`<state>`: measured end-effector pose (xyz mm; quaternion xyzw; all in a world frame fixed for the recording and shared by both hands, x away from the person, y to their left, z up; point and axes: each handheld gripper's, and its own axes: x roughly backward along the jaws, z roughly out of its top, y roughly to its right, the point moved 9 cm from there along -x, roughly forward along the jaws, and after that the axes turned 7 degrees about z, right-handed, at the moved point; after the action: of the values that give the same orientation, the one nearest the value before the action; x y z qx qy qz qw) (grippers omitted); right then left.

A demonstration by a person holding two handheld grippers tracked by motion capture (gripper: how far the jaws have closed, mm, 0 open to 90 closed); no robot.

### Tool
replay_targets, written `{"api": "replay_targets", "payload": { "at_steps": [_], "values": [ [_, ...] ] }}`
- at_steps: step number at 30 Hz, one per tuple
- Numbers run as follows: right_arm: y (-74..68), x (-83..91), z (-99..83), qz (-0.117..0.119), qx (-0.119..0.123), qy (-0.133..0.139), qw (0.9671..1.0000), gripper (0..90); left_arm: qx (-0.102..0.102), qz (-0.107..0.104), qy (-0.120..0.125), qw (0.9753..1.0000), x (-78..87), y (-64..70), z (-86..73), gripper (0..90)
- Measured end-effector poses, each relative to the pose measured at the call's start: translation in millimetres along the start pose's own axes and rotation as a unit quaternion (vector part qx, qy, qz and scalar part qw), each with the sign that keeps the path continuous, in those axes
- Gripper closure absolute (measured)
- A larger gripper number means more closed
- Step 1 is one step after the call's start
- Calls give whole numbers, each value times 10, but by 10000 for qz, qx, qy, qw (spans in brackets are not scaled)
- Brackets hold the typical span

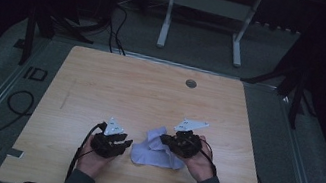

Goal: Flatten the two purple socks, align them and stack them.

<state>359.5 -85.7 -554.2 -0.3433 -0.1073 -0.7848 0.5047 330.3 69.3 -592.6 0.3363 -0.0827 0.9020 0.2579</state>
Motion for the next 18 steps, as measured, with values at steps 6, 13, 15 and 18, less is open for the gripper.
{"api": "replay_targets", "payload": {
  "at_steps": [6,13,15,18],
  "values": [
    [4,-72,-44,-23,-22,-51,10000,864,-100,-288,73,9995,13,166,54,654],
    [-13,-110,-61,15,-10,-56,10000,864,-168,-509,67,9985,-36,289,84,662],
    [-19,-120,-59,26,5,-48,10000,864,-167,-601,74,9980,-42,323,98,662],
    [-40,-140,-64,64,17,-72,10000,864,-208,-687,98,9974,-60,377,122,663]
  ]
}}
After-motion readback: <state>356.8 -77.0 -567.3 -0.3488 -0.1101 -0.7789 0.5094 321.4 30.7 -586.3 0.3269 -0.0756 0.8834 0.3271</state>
